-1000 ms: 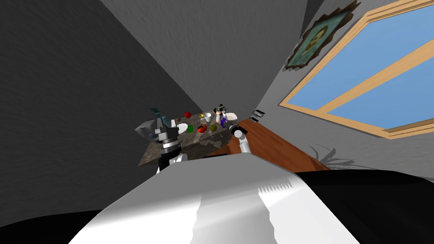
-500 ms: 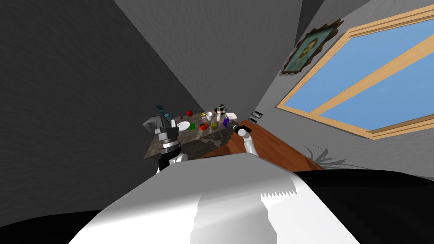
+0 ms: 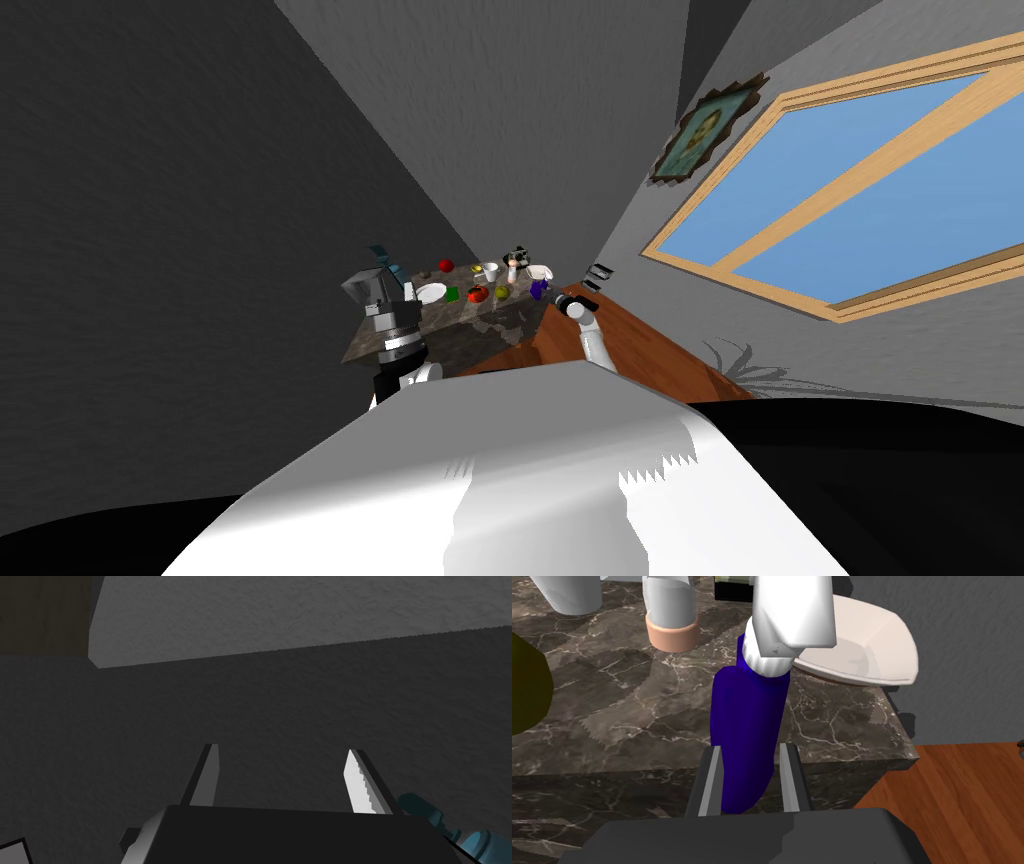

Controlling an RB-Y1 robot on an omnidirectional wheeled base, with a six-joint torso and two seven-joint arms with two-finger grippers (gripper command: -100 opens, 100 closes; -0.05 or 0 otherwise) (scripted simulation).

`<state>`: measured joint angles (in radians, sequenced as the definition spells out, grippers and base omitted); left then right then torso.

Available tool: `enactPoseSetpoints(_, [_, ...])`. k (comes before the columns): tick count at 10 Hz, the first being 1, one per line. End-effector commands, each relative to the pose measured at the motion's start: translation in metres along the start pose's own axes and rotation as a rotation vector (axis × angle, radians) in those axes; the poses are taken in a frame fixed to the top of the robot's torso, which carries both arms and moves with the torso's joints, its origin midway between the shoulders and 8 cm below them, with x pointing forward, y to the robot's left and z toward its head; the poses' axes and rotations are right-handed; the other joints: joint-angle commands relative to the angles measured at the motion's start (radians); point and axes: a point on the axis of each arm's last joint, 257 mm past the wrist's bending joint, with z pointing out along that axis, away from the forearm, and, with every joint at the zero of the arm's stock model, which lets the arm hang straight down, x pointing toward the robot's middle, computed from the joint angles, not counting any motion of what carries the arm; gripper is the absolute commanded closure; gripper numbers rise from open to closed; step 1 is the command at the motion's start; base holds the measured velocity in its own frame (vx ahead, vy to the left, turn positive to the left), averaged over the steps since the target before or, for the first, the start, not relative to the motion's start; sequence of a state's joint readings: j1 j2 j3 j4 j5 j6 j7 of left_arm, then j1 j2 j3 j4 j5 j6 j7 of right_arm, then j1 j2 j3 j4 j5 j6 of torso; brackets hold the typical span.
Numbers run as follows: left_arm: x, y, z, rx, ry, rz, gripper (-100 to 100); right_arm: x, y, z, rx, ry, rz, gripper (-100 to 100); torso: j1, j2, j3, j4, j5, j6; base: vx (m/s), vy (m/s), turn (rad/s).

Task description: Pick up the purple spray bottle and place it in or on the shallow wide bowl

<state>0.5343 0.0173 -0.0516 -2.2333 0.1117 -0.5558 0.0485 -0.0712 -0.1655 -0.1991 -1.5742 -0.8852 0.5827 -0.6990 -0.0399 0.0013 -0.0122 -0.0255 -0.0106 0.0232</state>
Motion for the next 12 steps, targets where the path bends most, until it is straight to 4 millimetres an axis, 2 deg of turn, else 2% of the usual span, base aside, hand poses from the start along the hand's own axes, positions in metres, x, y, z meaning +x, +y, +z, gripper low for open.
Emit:
enactPoseSetpoints(1, [0.0, 0.0, 0.0, 0.0, 0.0, 0.0, 0, -0.006, 0.013, 0.002, -0.016, -0.017, 0.039, 100, 0.0, 0.0, 0.0, 0.0, 0.0, 0.0, -0.09, -0.083, -0.011])
enactPoseSetpoints(4, [0.0, 0.0, 0.0, 0.0, 0.0, 0.0, 0, -0.007, 0.026, 0.007, -0.038, -0.026, 0.1, 100, 0.0, -0.002, -0.001, 0.0, 0.0, -0.001, -0.058, -0.087, 0.011])
enactPoseSetpoints(5, [0.0, 0.0, 0.0, 0.0, 0.0, 0.0, 0, 0.0, 0.031, 0.009, -0.048, -0.019, 0.118, 100, 0.0, -0.003, -0.001, 0.0, 0.0, -0.001, -0.012, -0.125, 0.074])
enactPoseSetpoints(7, [0.0, 0.0, 0.0, 0.0, 0.0, 0.0, 0, 0.03, 0.04, 0.01, -0.065, 0.012, 0.104, 100, -0.003, -0.009, -0.004, 0.0, 0.0, -0.003, 0.103, -0.159, 0.167])
enactPoseSetpoints(8, [0.0, 0.0, 0.0, 0.0, 0.0, 0.0, 0, 0.038, 0.042, 0.01, -0.069, 0.021, 0.096, 100, -0.003, -0.014, -0.007, -0.001, 0.001, -0.002, 0.172, -0.107, 0.14])
enactPoseSetpoints(10, [0.0, 0.0, 0.0, 0.0, 0.0, 0.0, 0, 0.056, 0.044, 0.009, -0.076, 0.041, 0.079, 100, 0.003, -0.017, -0.009, -0.002, 0.002, -0.003, 0.135, -0.07, 0.09])
enactPoseSetpoints(11, [0.0, 0.0, 0.0, 0.0, 0.0, 0.0, 0, 0.075, 0.044, 0.009, -0.082, 0.063, 0.063, 100, 0.005, -0.017, -0.009, -0.002, 0.003, -0.003, 0.187, -0.074, 0.184])
enactPoseSetpoints(12, [0.0, 0.0, 0.0, 0.0, 0.0, 0.0, 0, 0.085, 0.042, 0.009, -0.084, 0.075, 0.057, 100, 0.007, -0.019, -0.01, -0.002, 0.003, -0.005, 0.223, -0.092, 0.164])
